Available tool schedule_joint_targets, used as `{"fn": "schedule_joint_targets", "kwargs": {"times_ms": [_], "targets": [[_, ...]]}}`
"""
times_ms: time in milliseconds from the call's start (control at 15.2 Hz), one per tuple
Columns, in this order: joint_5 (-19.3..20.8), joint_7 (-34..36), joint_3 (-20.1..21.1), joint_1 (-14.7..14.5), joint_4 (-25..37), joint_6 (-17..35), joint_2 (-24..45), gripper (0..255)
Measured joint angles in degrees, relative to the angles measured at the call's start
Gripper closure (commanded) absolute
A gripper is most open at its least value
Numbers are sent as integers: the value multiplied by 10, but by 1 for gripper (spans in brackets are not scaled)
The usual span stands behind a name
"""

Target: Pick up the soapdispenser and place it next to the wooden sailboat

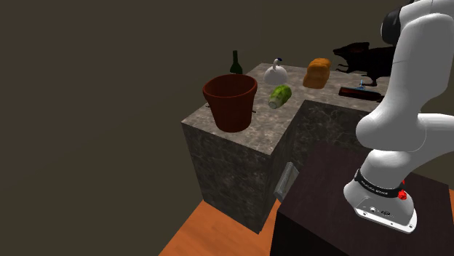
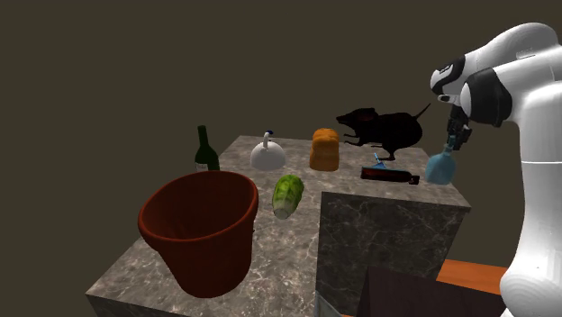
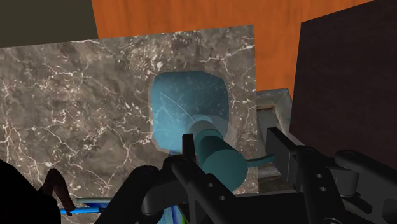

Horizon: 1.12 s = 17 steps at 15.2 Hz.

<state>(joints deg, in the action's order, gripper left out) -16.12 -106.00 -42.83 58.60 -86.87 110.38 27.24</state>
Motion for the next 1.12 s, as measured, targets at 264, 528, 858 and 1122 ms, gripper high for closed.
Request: {"fn": "schedule_joint_targets", "kwargs": {"times_ms": [264,528,858,1122], "targets": [[-6,-3,4,-2,-24,28,6,255],[-8,-3,5,-1,-28,35,9,255],[-8,-3,5,-1,-28,35,9,0],[-8,-3,5,-1,-28,35,9,0]]}}
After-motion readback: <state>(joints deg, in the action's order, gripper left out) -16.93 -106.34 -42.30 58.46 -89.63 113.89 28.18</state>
